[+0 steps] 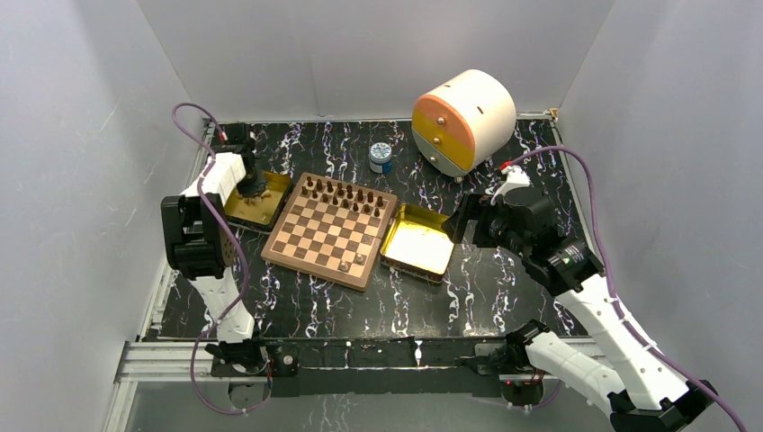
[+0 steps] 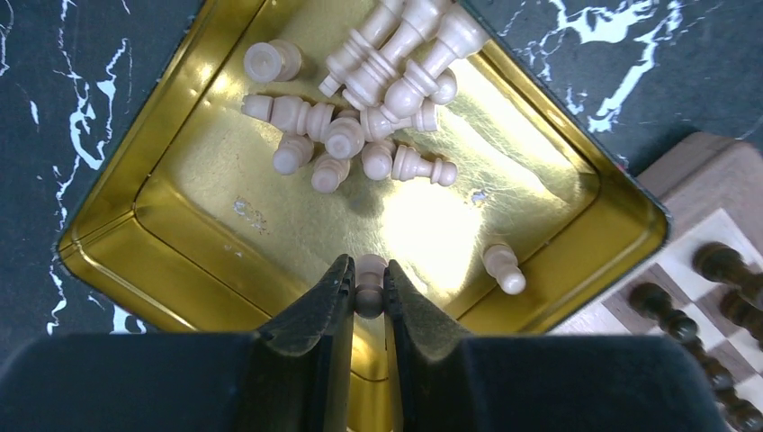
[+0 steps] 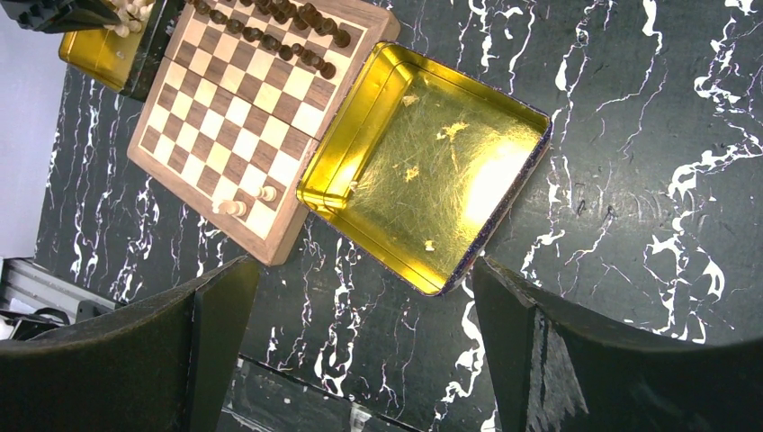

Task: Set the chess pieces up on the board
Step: Pick up the chess piece from the storage box, then place the chess piece on the chessboard.

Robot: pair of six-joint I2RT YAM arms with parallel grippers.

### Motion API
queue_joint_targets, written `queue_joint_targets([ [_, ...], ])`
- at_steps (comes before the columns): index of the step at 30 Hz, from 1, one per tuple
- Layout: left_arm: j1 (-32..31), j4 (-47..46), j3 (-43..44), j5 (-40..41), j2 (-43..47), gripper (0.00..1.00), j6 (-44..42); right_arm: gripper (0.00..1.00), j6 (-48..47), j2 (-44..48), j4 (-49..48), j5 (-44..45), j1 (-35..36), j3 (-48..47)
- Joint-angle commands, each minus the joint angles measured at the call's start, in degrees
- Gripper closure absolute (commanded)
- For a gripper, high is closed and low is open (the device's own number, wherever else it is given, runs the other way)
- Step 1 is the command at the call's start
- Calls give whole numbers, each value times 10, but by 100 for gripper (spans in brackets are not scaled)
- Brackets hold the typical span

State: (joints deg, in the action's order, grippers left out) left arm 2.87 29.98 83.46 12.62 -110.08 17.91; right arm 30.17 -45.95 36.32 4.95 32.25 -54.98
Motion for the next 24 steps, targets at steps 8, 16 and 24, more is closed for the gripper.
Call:
queue_joint_targets([
  [8, -13, 57, 19, -81, 113, 88, -18, 1, 7, 2, -27, -3, -2, -7],
  [16, -77, 108, 0, -91, 150, 88, -34, 1, 1, 3, -26, 7, -2, -5],
  [24, -158, 119, -41, -99, 198, 88, -41, 1, 3, -2, -35, 2, -2, -2],
])
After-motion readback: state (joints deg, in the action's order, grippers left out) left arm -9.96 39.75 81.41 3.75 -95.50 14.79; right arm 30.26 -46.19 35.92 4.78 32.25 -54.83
